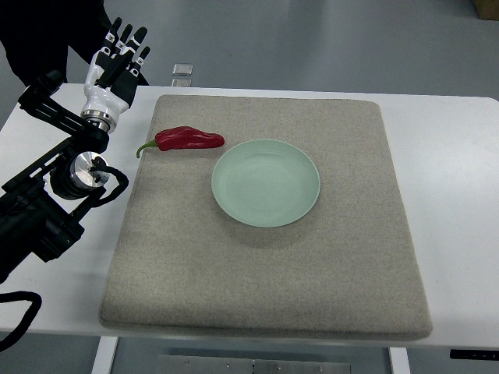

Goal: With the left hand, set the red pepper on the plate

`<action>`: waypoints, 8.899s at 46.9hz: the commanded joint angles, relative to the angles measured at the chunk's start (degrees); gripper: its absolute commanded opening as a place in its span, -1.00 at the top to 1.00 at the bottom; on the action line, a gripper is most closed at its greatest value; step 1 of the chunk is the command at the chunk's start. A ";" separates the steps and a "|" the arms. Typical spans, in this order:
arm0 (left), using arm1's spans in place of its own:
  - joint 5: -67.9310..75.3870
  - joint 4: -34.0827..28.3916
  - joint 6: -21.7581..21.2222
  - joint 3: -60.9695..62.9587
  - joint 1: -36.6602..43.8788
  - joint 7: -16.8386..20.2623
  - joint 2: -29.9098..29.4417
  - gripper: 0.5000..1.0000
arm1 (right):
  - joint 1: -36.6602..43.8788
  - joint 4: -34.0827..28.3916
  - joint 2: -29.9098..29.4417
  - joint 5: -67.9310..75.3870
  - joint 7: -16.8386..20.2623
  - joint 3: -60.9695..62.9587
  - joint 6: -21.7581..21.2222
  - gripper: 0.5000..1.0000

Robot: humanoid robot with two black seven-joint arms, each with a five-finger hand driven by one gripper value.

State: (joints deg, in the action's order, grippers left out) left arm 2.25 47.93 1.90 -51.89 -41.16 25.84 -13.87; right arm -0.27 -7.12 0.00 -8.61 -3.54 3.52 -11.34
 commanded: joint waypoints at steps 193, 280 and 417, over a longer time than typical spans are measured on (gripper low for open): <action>54.08 -1.87 -14.73 41.34 -15.53 -15.03 -12.15 -0.49 | 0.01 0.00 0.00 0.00 0.03 0.00 0.00 -0.73; 56.46 6.74 -14.03 48.55 -17.99 -15.29 -17.34 -0.13 | -0.08 0.00 0.00 0.00 -0.06 0.00 0.00 -0.73; 56.90 2.17 -14.64 49.87 -18.34 -15.03 -13.38 1.00 | 0.01 0.00 0.00 0.00 -0.06 0.00 0.00 -0.73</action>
State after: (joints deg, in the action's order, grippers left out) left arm 59.27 50.06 -12.72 -1.90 -59.25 10.81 -27.24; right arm -0.27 -7.12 0.00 -8.61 -3.55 3.51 -11.34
